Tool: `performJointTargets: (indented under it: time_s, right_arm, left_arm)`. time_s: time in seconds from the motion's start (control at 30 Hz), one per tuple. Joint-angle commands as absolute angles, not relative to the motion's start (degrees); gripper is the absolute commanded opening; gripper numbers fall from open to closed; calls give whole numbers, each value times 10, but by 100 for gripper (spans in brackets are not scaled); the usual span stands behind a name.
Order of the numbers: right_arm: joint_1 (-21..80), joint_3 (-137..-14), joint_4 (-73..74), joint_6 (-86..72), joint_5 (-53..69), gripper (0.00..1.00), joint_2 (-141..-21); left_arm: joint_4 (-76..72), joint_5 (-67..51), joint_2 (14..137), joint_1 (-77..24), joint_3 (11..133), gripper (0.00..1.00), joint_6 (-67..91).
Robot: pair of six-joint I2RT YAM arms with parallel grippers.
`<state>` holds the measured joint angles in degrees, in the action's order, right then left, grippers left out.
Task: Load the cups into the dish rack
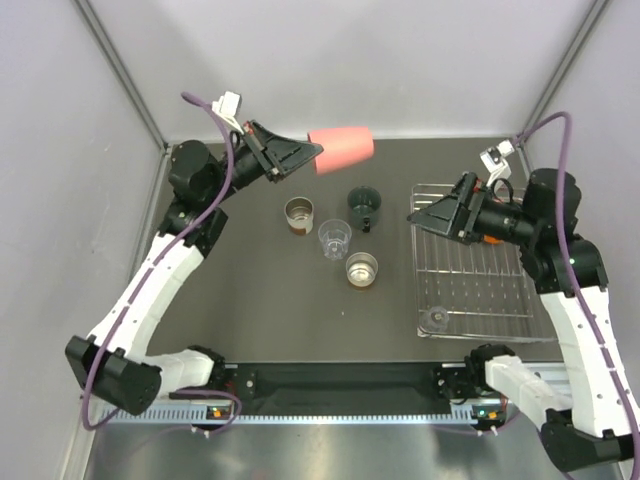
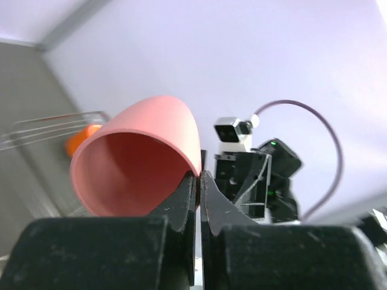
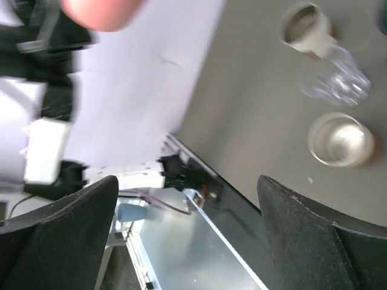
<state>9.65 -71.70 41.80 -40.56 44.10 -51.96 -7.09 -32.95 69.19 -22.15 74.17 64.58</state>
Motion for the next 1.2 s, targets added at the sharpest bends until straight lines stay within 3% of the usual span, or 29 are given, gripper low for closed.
performJointTargets:
  time_s: [0.0, 0.17, 0.57, 0.9, 1.0, 1.17]
  right_arm:
    - [102, -743, 274, -467, 519, 97, -510]
    - [110, -759, 212, -500, 526, 99, -520]
    - [128, -738, 153, -558, 475, 99, -540]
    - [128, -713, 118, -577, 497, 82, -528]
    - [129, -696, 103, -590, 498, 70, -521]
    - [128, -684, 97, -598, 487, 71, -513]
  left_arm:
    - [-350, -417, 719, -222, 701, 0, 788]
    - [-443, -407, 722, -251, 657, 0, 865]
    - [-461, -427, 752, -333, 671, 0, 850]
    - [-468, -431, 773, -348, 678, 0, 858]
    - [-468, -433, 776, -352, 682, 0, 859]
    - [-468, -437, 778, -358, 684, 0, 858]
